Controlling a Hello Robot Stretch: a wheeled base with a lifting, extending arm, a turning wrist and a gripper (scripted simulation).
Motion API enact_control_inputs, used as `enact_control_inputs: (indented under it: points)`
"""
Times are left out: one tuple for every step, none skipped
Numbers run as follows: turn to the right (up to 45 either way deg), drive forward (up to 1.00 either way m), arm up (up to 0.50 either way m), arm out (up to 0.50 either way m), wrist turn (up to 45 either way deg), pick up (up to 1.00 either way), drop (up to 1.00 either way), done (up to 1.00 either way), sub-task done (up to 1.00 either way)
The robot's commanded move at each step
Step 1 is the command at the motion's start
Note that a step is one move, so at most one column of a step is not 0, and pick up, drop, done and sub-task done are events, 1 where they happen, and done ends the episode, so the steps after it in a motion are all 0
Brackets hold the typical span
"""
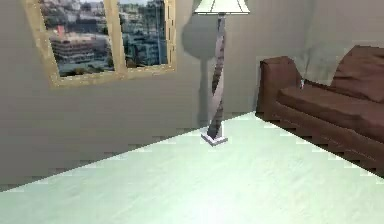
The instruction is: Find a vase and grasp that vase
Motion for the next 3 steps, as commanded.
enact_control_inputs:
  points:
    - [-30.0,0.0,0.0,0.0,0.0,0.0,0.0,0.0,0.0]
    - [0.0,0.1,0.0,0.0,0.0,0.0,0.0,0.0,0.0]
    - [-45.0,0.0,0.0,0.0,0.0,0.0,0.0,0.0,0.0]
